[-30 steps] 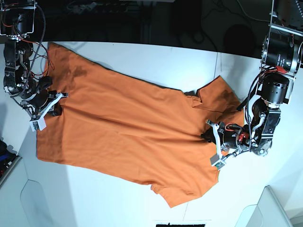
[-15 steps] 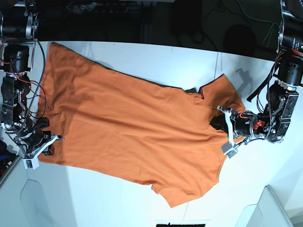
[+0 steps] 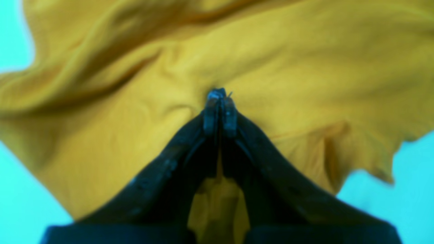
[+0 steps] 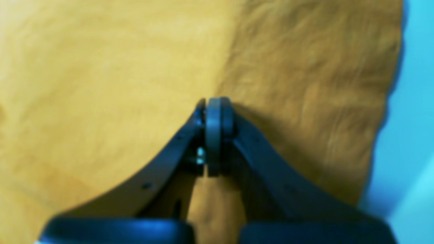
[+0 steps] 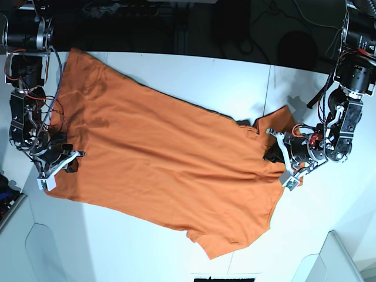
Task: Layout the t-shirt on the table in an organized manner, then fold the t-shirt properly
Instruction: 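Pull the shirt edges apart with both grippers to stretch it flat, then lift the shirt with both grippers and swing it toward the table center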
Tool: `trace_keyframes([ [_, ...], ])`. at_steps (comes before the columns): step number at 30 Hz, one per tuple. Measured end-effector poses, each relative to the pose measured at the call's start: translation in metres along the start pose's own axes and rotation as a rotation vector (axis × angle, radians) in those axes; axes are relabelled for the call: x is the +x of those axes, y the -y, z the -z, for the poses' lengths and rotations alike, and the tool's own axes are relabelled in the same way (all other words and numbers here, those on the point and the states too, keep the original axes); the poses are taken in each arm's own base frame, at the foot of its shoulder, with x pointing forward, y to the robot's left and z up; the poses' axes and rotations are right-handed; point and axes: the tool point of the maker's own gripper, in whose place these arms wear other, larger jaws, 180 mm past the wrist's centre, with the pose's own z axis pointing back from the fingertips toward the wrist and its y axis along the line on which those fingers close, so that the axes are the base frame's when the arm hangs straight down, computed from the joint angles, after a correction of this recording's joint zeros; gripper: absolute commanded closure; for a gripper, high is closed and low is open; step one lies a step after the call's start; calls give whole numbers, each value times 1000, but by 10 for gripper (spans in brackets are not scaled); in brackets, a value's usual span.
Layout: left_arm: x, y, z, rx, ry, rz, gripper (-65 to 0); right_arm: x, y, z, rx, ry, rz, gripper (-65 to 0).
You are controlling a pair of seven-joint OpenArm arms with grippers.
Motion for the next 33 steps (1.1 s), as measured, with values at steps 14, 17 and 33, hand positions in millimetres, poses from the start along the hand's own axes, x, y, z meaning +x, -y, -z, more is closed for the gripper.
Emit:
trace_keyframes([
  [14, 53, -1, 43, 32, 18, -64, -30, -55, -70, -52, 195, -22, -43, 0],
  [17, 68, 7, 45, 10, 21, -65, -30, -47, -74, -53, 189, -16, -73, 0],
  [33, 102, 124, 0, -450, 117, -12, -30, 90, -126, -20, 228, 203, -121, 0],
])
